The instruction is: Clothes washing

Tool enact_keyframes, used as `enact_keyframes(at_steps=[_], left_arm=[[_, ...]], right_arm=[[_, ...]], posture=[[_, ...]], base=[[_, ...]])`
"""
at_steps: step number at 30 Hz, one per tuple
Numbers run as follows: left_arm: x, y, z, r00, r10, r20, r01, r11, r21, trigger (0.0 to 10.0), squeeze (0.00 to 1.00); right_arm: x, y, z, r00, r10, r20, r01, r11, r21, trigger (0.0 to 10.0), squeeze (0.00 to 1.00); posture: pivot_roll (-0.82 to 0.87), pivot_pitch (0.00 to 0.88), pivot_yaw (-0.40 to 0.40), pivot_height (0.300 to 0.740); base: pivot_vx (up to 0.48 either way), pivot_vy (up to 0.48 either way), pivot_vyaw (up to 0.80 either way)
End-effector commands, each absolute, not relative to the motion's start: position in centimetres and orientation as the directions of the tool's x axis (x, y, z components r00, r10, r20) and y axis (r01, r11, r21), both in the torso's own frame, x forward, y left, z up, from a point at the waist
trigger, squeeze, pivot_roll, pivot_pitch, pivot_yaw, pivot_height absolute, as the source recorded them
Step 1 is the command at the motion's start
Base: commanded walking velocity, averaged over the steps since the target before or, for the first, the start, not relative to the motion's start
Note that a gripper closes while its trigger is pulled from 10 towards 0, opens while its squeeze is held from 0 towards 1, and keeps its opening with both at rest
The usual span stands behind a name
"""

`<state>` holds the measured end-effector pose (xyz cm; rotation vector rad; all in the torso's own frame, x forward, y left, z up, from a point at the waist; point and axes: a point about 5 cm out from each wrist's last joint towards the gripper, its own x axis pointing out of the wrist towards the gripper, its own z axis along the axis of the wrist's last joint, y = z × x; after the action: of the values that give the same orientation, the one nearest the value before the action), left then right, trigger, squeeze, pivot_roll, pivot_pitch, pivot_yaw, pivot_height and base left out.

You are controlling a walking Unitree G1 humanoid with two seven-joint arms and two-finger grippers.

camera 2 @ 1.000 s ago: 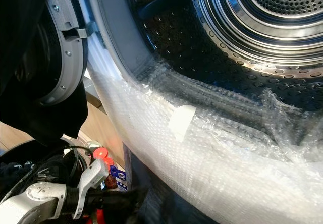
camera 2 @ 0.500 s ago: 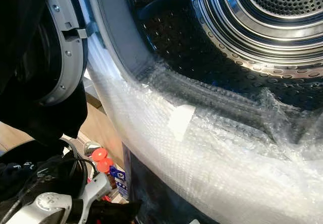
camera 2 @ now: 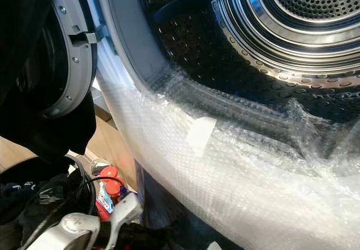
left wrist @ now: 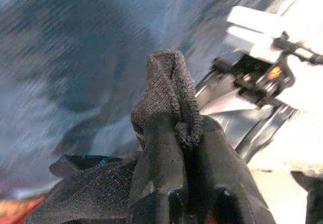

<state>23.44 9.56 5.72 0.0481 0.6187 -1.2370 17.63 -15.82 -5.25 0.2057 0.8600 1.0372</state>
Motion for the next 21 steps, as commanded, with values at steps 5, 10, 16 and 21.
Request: enact_keyframes(at_steps=[5, 10, 16, 21], left_arm=[[24.0, 8.1, 5.9, 0.173, -0.881, -0.441, 0.906, 0.318, -0.28, 0.0, 0.0], [24.4, 6.8, 5.9, 0.172, -0.891, -0.419, 0.912, 0.305, -0.275, 0.0, 0.0], [24.3, 5.0, 6.1, 0.18, -0.915, -0.361, 0.907, 0.297, -0.299, 0.0, 0.0], [24.3, 4.7, 5.8, 0.186, -0.912, -0.367, 0.906, 0.304, -0.295, 0.0, 0.0]], right_arm=[[18.6, -15.0, -4.4, 0.278, 0.836, -0.474, -0.671, 0.522, 0.527, 10.0, 1.0], [18.7, -14.4, -4.3, 0.298, 0.835, -0.462, -0.656, 0.531, 0.536, 10.0, 0.93], [19.2, -13.5, -3.9, 0.34, 0.838, -0.427, -0.61, 0.542, 0.578, 10.0, 0.0], [19.6, -12.8, -3.6, 0.371, 0.843, -0.39, -0.582, 0.538, 0.61, 10.0, 0.0]], posture=[[-0.01, 0.029, 0.006, 0.74], [-0.02, 0.028, 0.008, 0.74], [-0.03, 0.025, 0.01, 0.74], [-0.02, 0.025, 0.009, 0.74]], base=[[0.0, 0.0, 0.0], [0.0, 0.0, 0.0], [0.0, 0.0, 0.0], [0.0, 0.0, 0.0]])
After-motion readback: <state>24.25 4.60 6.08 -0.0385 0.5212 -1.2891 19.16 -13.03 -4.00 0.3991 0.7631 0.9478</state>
